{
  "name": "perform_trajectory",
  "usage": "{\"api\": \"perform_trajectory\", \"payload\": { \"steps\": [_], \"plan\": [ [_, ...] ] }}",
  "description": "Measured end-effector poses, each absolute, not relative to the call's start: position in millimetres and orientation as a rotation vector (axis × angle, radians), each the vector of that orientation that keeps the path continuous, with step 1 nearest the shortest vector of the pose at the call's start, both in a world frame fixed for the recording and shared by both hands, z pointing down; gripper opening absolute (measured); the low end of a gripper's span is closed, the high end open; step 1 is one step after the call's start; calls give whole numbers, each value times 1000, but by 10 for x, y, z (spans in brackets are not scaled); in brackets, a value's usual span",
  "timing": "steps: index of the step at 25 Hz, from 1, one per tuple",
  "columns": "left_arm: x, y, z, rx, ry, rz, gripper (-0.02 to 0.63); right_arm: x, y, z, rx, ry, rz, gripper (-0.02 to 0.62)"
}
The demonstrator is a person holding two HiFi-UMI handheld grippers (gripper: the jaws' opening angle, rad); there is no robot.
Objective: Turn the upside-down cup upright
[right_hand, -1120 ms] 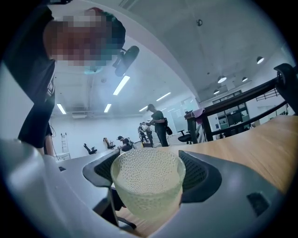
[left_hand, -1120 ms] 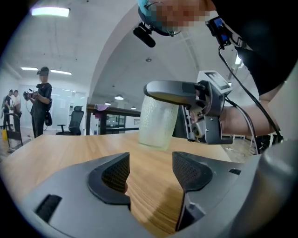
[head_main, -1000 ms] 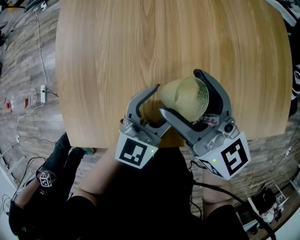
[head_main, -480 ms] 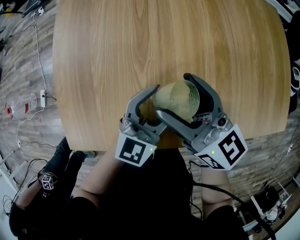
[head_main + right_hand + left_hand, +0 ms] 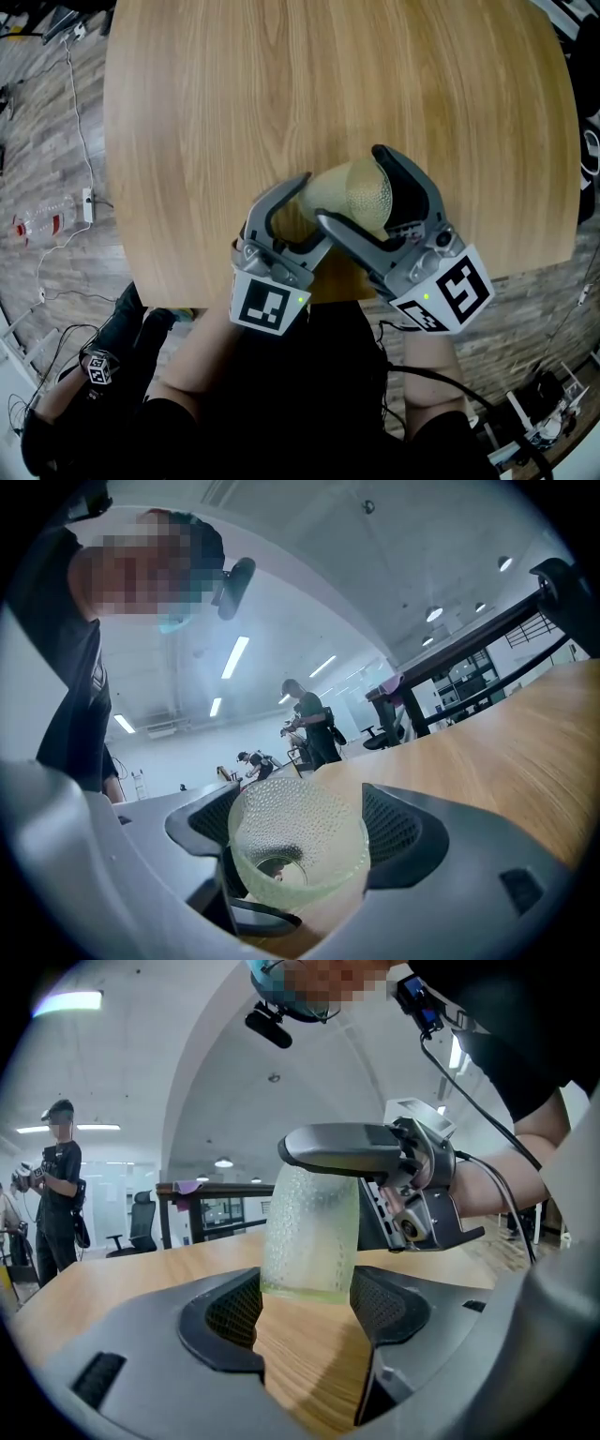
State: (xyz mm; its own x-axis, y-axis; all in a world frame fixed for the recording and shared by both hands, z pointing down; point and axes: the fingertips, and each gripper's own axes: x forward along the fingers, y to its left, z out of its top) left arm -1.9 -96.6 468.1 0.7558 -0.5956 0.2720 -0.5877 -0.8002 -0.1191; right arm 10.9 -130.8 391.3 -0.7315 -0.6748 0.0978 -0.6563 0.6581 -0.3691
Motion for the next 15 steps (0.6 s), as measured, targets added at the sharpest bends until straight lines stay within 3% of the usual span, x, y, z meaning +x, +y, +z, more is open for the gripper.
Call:
{"api": "perform_trajectory", "payload": {
  "steps": [15],
  "plan": [
    [-128,-985,4644,-2903,1001,-485,299,336,-1351,4114,-1322,2777,-616,383]
  ]
}}
